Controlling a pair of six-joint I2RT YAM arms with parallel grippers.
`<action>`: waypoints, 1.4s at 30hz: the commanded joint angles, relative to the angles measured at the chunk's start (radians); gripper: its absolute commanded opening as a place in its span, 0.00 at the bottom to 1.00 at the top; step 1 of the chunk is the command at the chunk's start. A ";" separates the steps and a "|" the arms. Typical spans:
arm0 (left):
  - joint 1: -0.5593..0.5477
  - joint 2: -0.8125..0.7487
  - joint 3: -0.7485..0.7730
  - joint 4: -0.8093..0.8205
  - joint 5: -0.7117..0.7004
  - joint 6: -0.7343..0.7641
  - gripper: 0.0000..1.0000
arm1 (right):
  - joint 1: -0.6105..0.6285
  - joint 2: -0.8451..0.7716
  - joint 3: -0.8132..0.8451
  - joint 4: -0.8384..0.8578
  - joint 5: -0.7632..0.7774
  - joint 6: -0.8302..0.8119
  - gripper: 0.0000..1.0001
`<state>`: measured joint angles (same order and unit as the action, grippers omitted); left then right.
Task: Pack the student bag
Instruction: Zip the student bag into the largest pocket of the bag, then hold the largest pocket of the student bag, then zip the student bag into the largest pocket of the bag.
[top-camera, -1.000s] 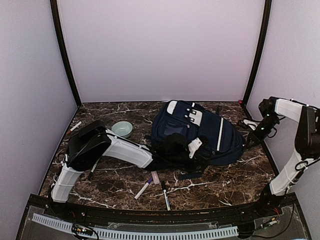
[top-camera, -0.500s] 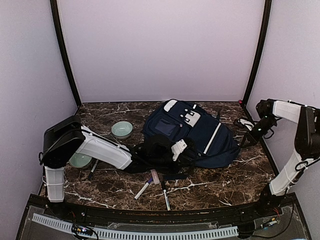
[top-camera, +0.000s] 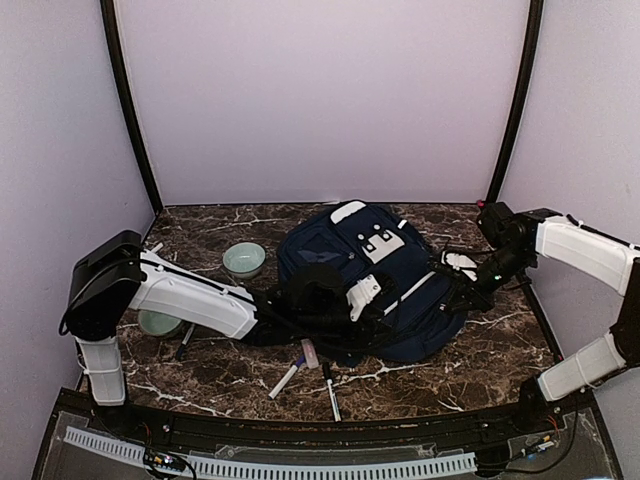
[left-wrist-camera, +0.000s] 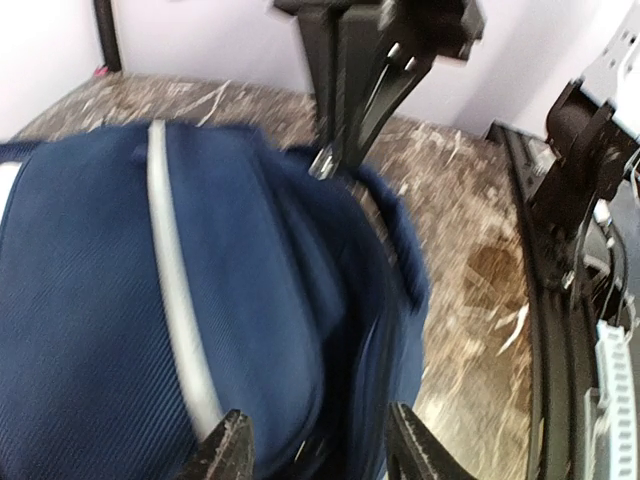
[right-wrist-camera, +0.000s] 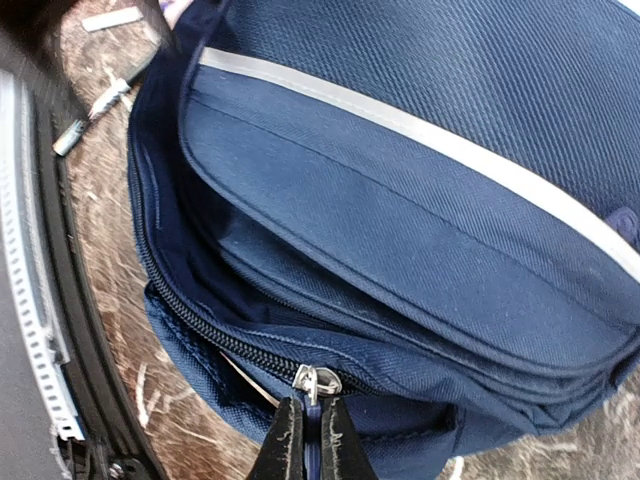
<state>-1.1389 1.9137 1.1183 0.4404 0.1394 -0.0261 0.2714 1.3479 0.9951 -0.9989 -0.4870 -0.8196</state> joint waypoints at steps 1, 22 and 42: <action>-0.035 0.067 0.101 0.083 0.030 -0.056 0.47 | 0.060 0.006 0.060 0.016 -0.105 0.060 0.00; -0.036 0.233 0.168 0.214 0.059 -0.206 0.06 | 0.109 -0.009 -0.042 0.041 0.028 0.110 0.00; -0.067 0.213 0.139 0.163 0.136 -0.097 0.00 | -0.271 0.266 0.075 0.140 0.130 0.047 0.00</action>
<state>-1.1843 2.1616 1.2663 0.6521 0.2108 -0.1921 0.0662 1.5589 1.0084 -1.0386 -0.5762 -0.8299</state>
